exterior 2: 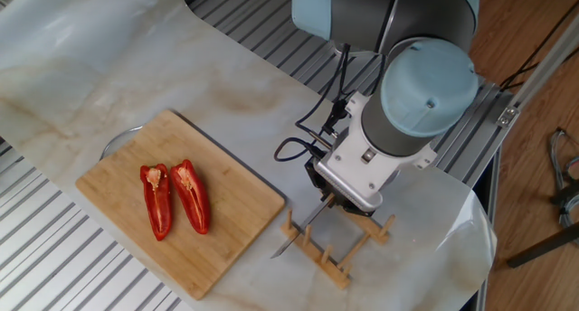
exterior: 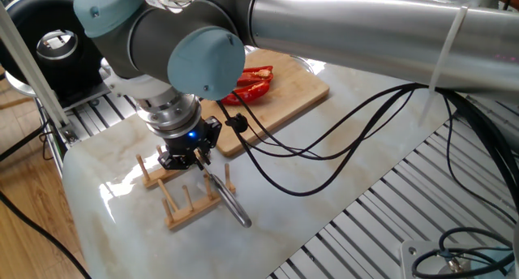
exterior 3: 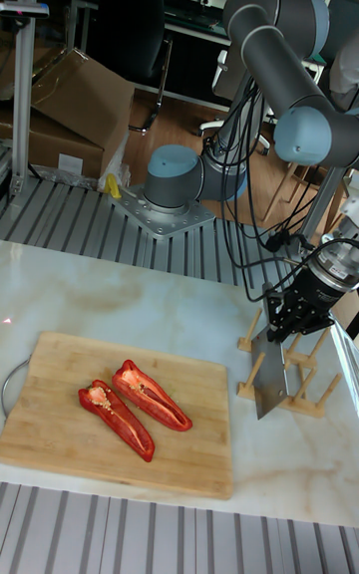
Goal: Chop the chili peppers
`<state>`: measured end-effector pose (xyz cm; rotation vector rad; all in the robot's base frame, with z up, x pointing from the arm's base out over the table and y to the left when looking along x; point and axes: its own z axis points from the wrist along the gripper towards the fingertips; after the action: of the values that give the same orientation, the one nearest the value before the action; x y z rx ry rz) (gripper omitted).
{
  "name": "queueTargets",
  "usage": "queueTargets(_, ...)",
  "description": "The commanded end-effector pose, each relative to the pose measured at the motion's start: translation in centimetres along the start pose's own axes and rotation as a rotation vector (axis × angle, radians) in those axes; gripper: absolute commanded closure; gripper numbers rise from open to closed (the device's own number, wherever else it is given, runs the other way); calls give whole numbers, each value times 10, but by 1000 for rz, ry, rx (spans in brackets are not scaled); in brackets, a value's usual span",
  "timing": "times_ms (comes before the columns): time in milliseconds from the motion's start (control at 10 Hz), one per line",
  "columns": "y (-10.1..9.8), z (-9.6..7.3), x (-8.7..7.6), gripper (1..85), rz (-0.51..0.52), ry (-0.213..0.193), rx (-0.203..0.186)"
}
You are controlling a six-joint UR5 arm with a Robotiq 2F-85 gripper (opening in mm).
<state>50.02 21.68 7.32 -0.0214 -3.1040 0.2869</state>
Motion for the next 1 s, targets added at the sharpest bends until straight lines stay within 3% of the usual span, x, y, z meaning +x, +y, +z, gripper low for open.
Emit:
queueTargets(0,4,4,1,660,11,-1,-10)
queueTargets(900,3,8,2,670,29,-11,34)
